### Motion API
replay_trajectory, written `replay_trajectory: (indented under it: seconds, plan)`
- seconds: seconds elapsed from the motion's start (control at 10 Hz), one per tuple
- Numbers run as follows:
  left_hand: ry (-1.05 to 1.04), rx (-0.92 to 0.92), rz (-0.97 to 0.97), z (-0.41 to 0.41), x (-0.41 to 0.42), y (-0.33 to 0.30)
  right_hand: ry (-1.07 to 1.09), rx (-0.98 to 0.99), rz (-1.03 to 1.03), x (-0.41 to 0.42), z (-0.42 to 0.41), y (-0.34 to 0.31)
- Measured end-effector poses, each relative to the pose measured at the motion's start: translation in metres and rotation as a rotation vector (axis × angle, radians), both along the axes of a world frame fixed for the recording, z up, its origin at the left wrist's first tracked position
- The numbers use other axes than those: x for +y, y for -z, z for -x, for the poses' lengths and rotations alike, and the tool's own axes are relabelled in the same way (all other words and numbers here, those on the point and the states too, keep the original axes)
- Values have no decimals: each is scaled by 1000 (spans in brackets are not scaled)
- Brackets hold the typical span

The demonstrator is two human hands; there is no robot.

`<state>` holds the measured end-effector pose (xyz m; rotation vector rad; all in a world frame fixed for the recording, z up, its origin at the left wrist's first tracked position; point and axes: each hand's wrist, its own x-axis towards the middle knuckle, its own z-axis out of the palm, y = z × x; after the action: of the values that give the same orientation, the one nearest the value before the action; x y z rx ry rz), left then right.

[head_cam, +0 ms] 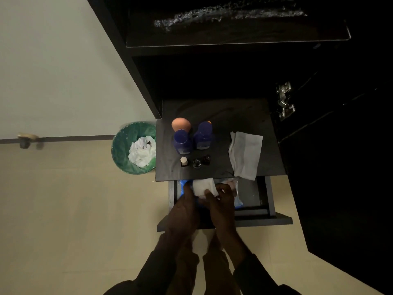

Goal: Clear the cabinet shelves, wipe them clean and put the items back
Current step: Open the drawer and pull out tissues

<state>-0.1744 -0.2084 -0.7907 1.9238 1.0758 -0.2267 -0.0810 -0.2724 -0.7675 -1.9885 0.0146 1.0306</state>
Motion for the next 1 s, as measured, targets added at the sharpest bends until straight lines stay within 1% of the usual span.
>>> replay_trajectory:
  seconds: [0.1, 0.2, 0.3, 0.4, 0.5, 0.6, 0.7, 0.8, 0.9, 1.0]
  plan:
    - [-31, -1, 89, 9, -3, -2, -136, -94, -88, -2, 0, -6]
    - [-117, -29, 95, 9, -2, -3, -364, -197, -67, -1, 5, -10]
    - [-131, -42, 202, 11, -2, 1, -594, -325, 11, 1, 1, -3]
    - [-87, -15, 227, 11, -2, 2, -823, -414, 215, -2, -10, 2]
    - [-170, -22, 259, 9, -4, 9, -887, -487, 203, -5, -15, 5]
    - [-130, -18, 215, 13, -4, 30, -934, -618, 205, -1, -18, 4]
    - [-170, -8, 360, 0, -2, 1, -1071, -697, 329, 7, -20, 6]
    - [-171, -112, 295, -4, -6, 0, -1186, -654, 421, 9, -19, 13]
    - [-87, -118, 163, 2, -7, 19, -1049, -660, 398, 12, -18, 15]
    - [-83, -136, 137, 2, -9, 20, -940, -732, 337, 10, -15, 17]
